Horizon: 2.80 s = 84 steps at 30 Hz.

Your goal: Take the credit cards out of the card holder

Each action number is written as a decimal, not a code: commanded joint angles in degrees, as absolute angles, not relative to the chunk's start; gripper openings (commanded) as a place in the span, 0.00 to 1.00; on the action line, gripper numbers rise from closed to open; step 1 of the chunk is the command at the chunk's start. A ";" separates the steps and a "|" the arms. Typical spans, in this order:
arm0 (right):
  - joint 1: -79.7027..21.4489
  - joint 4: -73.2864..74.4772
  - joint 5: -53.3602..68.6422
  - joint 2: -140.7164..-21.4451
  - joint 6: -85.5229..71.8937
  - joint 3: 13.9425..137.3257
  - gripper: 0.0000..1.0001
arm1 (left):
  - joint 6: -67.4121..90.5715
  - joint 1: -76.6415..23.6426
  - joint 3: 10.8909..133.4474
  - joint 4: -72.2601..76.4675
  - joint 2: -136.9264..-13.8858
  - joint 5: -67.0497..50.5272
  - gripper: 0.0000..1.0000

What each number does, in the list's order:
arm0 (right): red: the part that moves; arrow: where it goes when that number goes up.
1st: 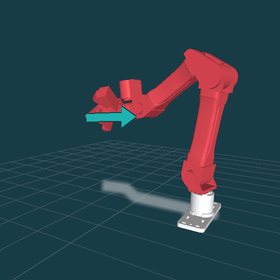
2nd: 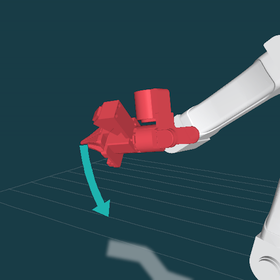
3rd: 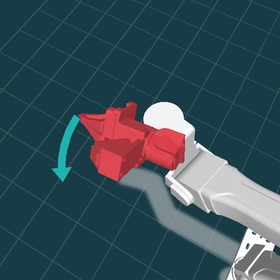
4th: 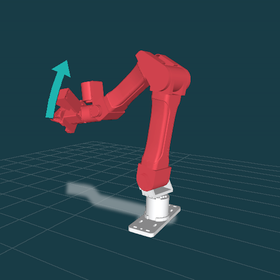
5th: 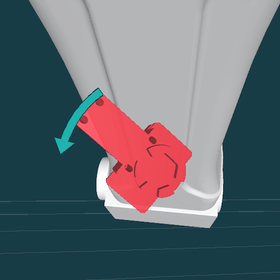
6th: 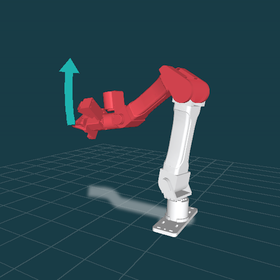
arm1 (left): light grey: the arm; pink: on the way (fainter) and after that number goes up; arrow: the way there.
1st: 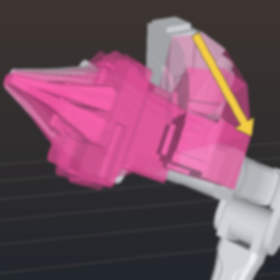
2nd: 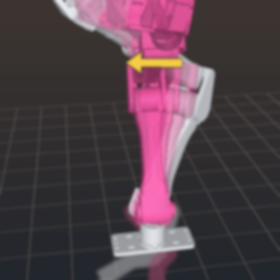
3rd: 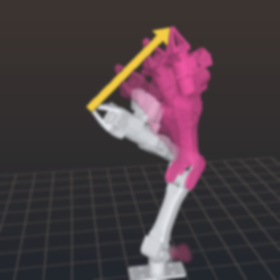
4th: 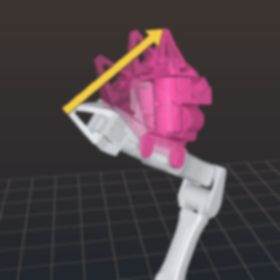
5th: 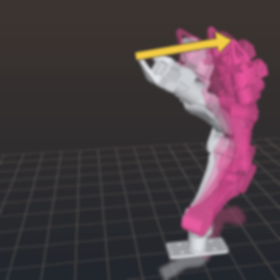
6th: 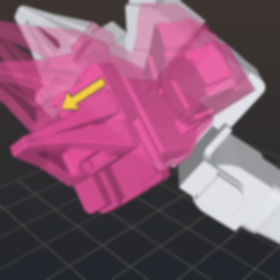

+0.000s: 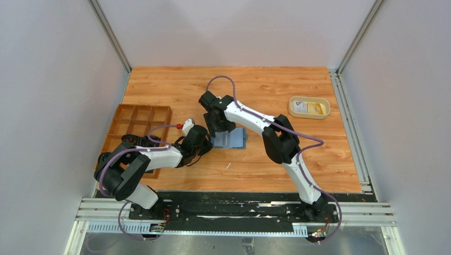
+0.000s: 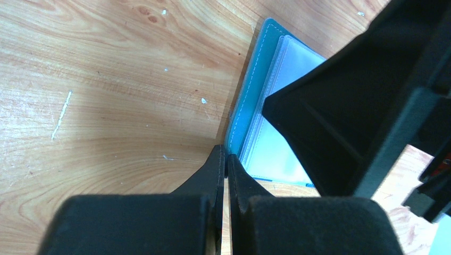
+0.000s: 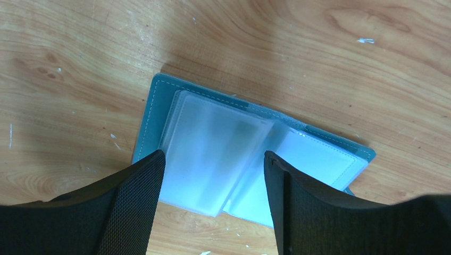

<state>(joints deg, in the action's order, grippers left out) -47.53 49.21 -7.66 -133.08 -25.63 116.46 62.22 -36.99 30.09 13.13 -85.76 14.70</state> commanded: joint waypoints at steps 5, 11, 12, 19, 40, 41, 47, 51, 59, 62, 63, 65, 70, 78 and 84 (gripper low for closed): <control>-49.22 50.56 -8.36 -137.73 -27.95 118.28 0.72 | 62.63 -37.62 29.64 12.68 -86.98 17.32 0.00; -49.39 51.14 -11.80 -136.96 -26.64 115.45 0.72 | 62.88 -37.65 29.20 12.66 -86.49 18.06 0.00; -49.39 51.28 -13.03 -136.44 -26.15 114.34 0.72 | 62.85 -37.58 29.08 12.66 -86.41 18.29 0.00; -49.39 51.51 -22.58 -130.60 -22.70 104.62 0.72 | 63.17 -37.62 28.91 12.66 -87.38 18.27 0.00; -49.39 50.64 -21.61 -121.13 -18.16 100.73 0.82 | 64.16 -37.55 28.48 12.26 -86.88 20.74 0.00; -49.39 50.48 -21.09 -120.15 -18.50 99.93 0.82 | 64.16 -37.54 28.58 12.22 -86.92 20.93 0.00; -49.41 48.66 -17.94 -113.75 -20.95 93.23 0.82 | 64.21 -37.54 30.07 11.91 -87.60 22.08 0.00; -49.39 44.31 -16.29 -110.07 -21.50 88.31 0.82 | 64.17 -37.53 30.88 11.87 -88.30 22.10 0.00; -49.10 29.99 -12.36 -100.05 -22.31 78.41 0.94 | 64.81 -37.49 30.99 11.87 -88.74 22.66 0.00; -48.25 26.90 -9.50 -98.77 -22.56 76.67 0.96 | 65.19 -37.36 31.14 11.91 -89.15 22.60 0.00; -48.01 26.86 -8.78 -99.05 -22.79 76.64 0.96 | 65.33 -37.33 31.17 11.90 -89.41 22.48 0.00; -47.52 27.08 -7.08 -99.77 -23.21 76.32 0.96 | 65.58 -37.18 31.22 11.87 -89.56 22.32 0.00; -46.74 24.71 -3.59 -99.29 -27.31 71.64 0.95 | 67.92 -37.01 31.37 9.81 -88.98 23.84 0.00; -40.77 14.63 2.23 -95.90 -37.51 58.24 0.92 | 71.98 -37.00 30.33 9.19 -86.49 24.17 0.00; -38.54 3.24 7.44 -93.88 -41.20 49.45 0.90 | 72.46 -37.03 29.60 9.13 -84.83 24.37 0.00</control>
